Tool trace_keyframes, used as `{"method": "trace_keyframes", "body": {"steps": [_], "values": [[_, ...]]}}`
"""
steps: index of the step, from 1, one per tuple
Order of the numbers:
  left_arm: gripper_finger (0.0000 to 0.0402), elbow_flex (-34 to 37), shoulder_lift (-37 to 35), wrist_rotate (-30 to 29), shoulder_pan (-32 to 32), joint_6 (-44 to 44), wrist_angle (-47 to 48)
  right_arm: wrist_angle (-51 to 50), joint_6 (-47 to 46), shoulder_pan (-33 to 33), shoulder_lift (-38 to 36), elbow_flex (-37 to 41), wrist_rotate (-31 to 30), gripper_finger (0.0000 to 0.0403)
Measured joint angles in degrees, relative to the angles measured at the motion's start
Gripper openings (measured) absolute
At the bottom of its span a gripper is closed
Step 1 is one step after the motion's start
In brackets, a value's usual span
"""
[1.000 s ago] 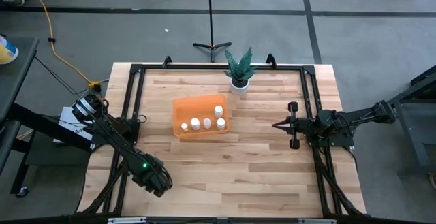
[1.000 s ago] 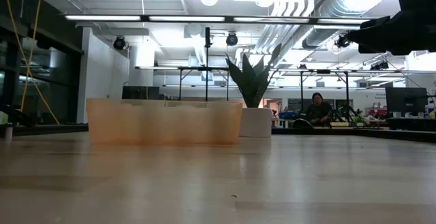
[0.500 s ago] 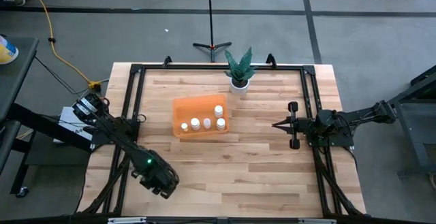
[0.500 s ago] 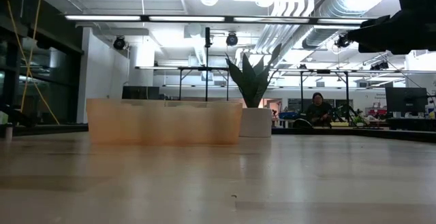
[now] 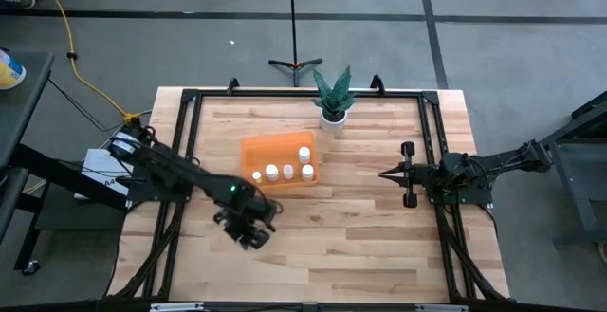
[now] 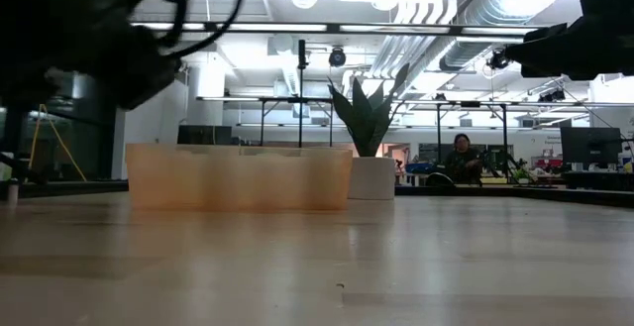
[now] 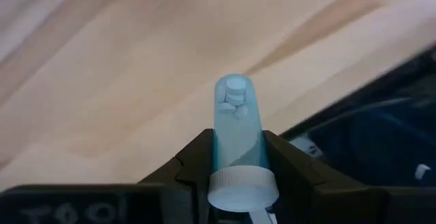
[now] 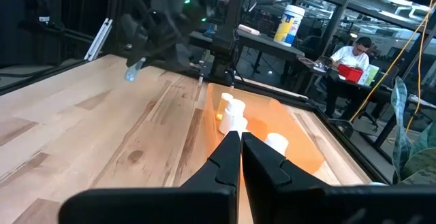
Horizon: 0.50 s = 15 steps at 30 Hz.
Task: Pick and place pill bottles into a basket
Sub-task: Put the blue pill bottle in the orange bin
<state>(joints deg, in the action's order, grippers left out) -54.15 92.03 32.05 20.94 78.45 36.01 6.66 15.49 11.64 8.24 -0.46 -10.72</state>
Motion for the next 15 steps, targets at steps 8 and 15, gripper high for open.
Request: {"method": "trace_keyframes", "body": {"steps": [8, 15], "values": [[0.015, -7.5, 0.0, -5.7, -9.4, -13.1, 0.4, 0.0, -0.4, 0.0, 0.0, 0.0, 0.0, 0.0007], [0.0151, -15.5, 0.0, -10.6, -17.0, -28.2, 6.9, 0.0, -0.4, 0.0, 0.0, 0.0, 0.0, 0.0007]]}}
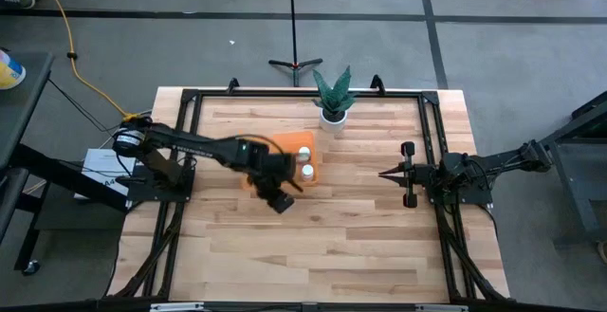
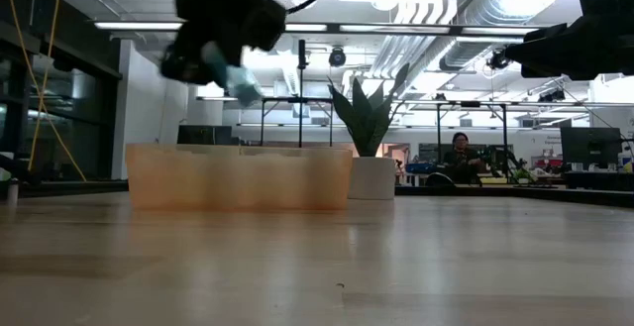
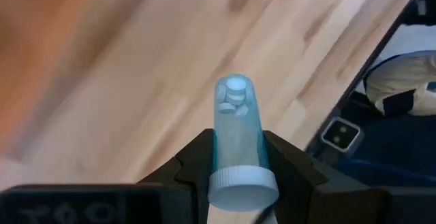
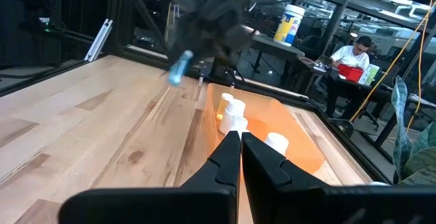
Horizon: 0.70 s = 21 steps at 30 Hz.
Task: Pick and place pill bottles into a basket
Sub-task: Put the blue pill bottle in the orange bin
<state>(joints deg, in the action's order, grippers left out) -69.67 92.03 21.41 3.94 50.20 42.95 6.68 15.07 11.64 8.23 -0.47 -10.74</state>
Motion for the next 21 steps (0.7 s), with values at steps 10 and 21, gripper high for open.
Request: {"method": "trace_keyframes", "body": {"steps": [10, 21], "values": [[0.0151, -8.5, 0.0, -8.0, -11.3, -21.2, 9.6, 0.3, -1.6, 0.0, 0.0, 0.0, 0.0, 0.0007], [0.0151, -8.4, 0.0, -15.1, -21.4, -26.4, 23.8, -0.5, -3.3, 0.0, 0.0, 0.0, 0.0, 0.0007]]}}
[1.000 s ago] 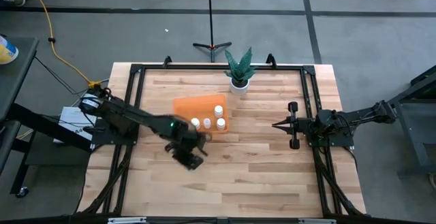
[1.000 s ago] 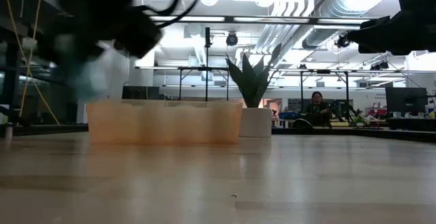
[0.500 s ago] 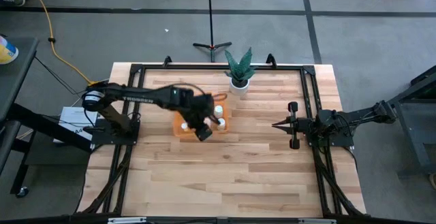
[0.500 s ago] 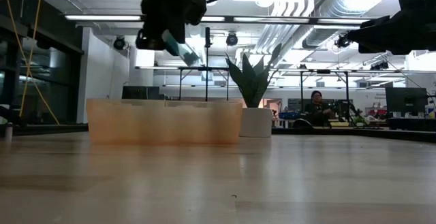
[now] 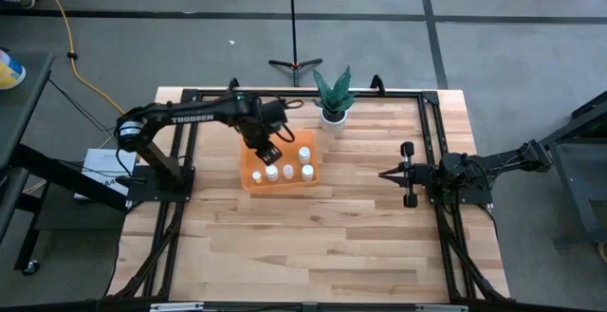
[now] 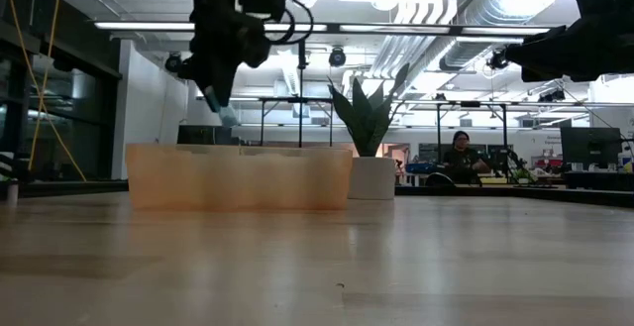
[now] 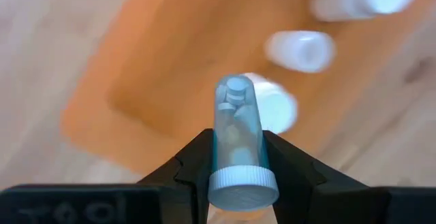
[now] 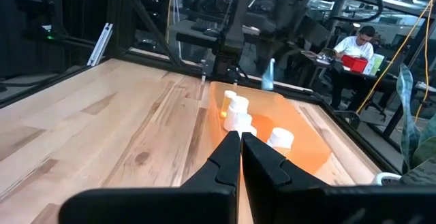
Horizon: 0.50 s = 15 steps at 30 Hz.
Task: Pick and place pill bottles into a basket
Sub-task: Put the blue pill bottle in the orange bin
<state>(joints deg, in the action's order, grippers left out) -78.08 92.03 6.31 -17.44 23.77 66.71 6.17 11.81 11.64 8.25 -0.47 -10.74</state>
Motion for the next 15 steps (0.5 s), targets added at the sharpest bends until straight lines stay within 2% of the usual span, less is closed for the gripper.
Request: {"method": "trace_keyframes", "body": {"steps": [6, 15], "values": [[0.0151, 1.0, 2.5, -2.7, -2.9, -1.4, 0.9, -0.9, -1.2, 0.0, 0.0, 0.0, 0.0, 0.0007], [0.0151, 0.9, 9.3, -0.6, -3.2, -4.5, 2.1, -1.0, -1.1, 0.0, 0.0, 0.0, 0.0, 0.0007]]}}
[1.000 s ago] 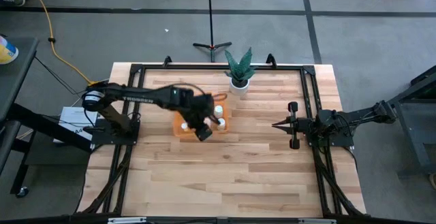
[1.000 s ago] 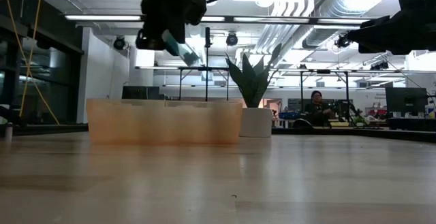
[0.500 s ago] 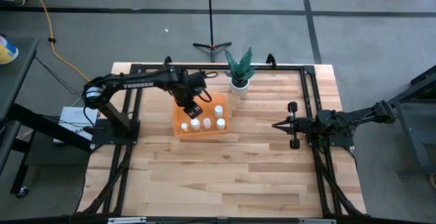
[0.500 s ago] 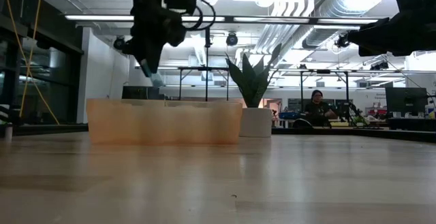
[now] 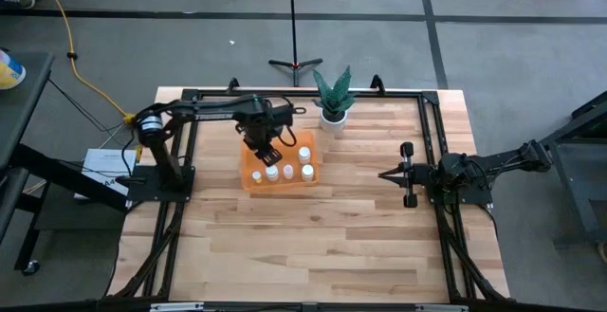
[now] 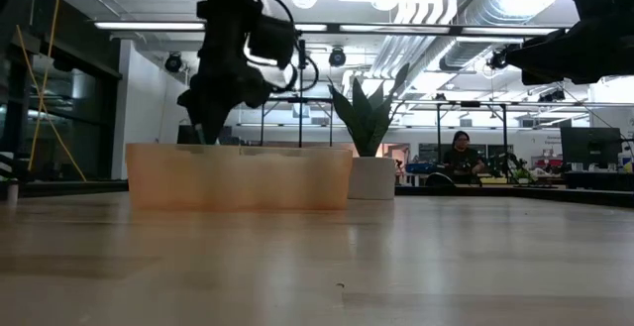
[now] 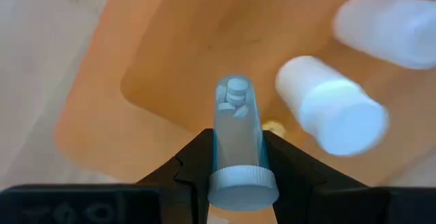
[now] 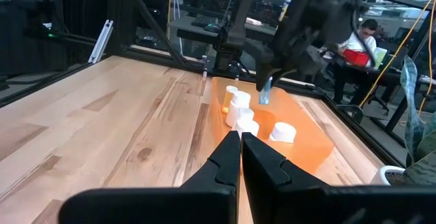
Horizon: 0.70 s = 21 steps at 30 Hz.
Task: Pick and place pill bottles into a basket
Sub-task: Put the blue pill bottle in the orange bin
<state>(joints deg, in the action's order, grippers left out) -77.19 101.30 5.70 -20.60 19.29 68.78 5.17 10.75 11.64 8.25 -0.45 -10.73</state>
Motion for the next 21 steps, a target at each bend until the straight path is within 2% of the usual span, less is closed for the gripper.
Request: {"method": "trace_keyframes", "body": {"steps": [5, 12, 21], "values": [[0.0151, 0.0, 3.1, -1.5, -0.1, -0.5, 1.2, 0.0, 0.2, 0.0, 0.0, 0.0, 0.0, 0.0007], [0.0151, 0.0, 6.6, -0.2, 0.0, -3.9, 2.0, 0.0, 1.3, 0.0, 0.0, 0.0, 0.0, 0.0007], [0.0153, 0.0, 7.4, -0.2, 0.0, -6.1, 1.9, 0.0, 1.3, 0.0, 0.0, 0.0, 0.0, 0.0007]]}}
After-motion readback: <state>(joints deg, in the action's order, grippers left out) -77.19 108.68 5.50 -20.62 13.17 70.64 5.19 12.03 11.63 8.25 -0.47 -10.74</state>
